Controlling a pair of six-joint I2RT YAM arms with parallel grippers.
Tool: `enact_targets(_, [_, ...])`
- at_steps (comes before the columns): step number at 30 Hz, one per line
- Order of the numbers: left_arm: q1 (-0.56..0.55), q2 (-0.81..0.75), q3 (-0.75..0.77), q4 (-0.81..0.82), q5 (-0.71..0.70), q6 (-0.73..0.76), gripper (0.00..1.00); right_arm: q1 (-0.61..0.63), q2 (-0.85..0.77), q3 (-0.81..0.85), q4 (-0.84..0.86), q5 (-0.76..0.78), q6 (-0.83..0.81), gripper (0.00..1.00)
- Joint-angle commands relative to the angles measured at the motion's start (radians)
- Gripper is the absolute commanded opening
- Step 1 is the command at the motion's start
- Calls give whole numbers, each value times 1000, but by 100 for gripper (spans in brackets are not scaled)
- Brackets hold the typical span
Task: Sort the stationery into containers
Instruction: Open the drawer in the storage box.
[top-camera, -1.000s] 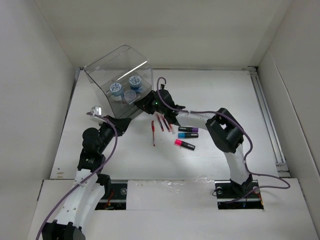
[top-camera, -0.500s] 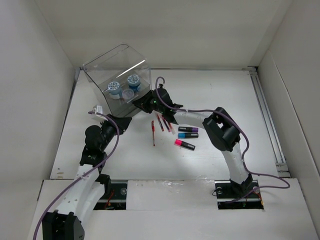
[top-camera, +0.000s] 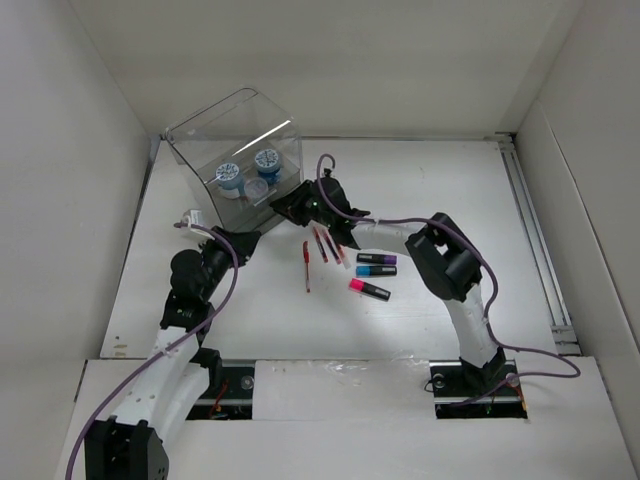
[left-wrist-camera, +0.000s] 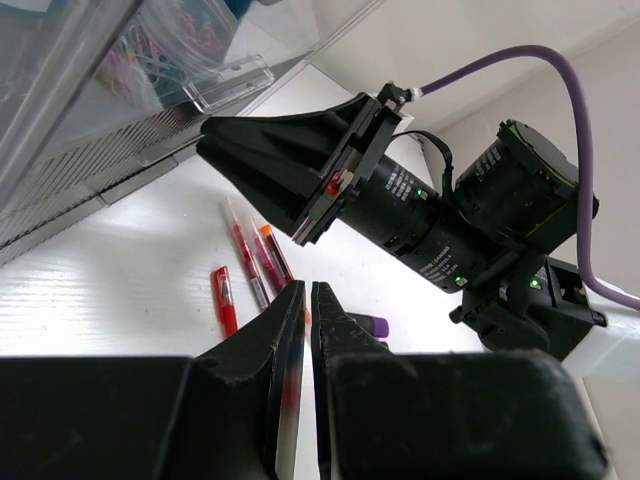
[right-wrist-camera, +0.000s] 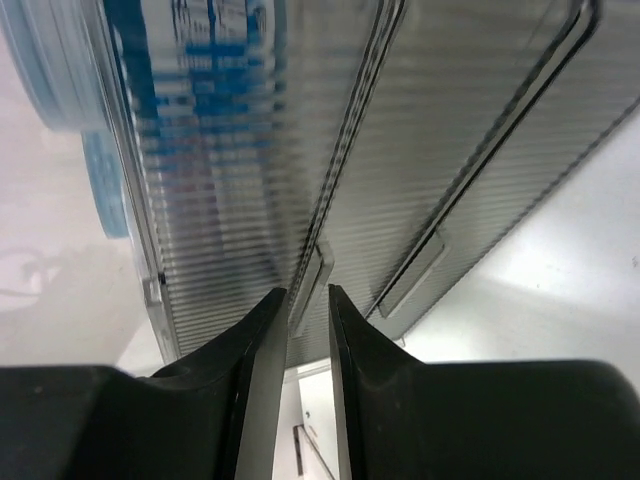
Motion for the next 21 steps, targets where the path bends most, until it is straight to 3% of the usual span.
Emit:
enact_targets(1, [-4,6,-2,61,-19,-2,5,-18,26,36,30,-26,1,29])
enact_targets(10, [-4,59,-2,102,-19,-2,5,-38,86,113,31,-102,-9,25])
enact_targets(18, [-4,93,-2,142,-39,-2,5,-48,83,111,91,-120,-9,1])
enact_targets(21, [-4,133,-11,179,-61,-2,5,-48,52,59,116,-120,-9,0])
